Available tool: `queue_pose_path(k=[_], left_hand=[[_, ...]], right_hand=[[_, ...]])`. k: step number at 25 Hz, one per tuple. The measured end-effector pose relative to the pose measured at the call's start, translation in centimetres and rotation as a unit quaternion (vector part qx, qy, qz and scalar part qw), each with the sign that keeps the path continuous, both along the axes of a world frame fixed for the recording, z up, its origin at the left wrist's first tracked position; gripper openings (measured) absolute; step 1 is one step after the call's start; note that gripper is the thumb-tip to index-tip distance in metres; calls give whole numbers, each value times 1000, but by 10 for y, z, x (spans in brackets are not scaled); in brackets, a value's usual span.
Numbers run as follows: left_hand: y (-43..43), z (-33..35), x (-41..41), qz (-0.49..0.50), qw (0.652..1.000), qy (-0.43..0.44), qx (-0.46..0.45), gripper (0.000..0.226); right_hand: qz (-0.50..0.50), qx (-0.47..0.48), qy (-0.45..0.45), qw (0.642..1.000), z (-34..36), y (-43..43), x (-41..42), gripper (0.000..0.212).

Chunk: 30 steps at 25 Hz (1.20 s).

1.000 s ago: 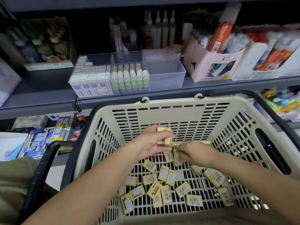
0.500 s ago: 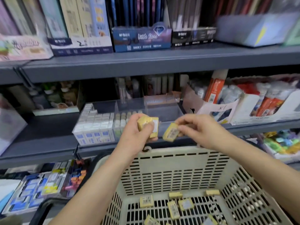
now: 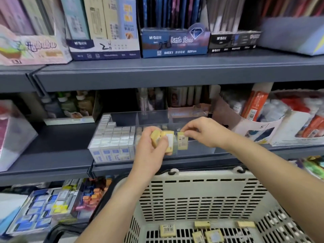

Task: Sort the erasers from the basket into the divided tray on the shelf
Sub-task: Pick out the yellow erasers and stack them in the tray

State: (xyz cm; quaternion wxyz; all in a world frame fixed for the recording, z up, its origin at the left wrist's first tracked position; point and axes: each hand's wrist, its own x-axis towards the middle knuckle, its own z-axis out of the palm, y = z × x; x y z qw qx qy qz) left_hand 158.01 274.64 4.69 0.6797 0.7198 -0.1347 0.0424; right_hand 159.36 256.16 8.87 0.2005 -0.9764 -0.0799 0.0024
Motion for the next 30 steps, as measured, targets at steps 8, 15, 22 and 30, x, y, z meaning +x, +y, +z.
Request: queue_pose_path(k=[8,15,22,30], left_hand=[[2,-1,-2,-16,999,29,-23,18],[-2,-5,-3,-65,995,59,-45,13],[-4,-7,-5,-109,985,96,-92,6],[-4,-6,-6,-158,958,155,-184,11]], right_hand=[[3,21,78,997,1,0,6,17],[-22,81,1,997,8,4,-7,22],[17,206,-1,978,9,21,-28,17],[19,404,57,913,11,14,-38,18]])
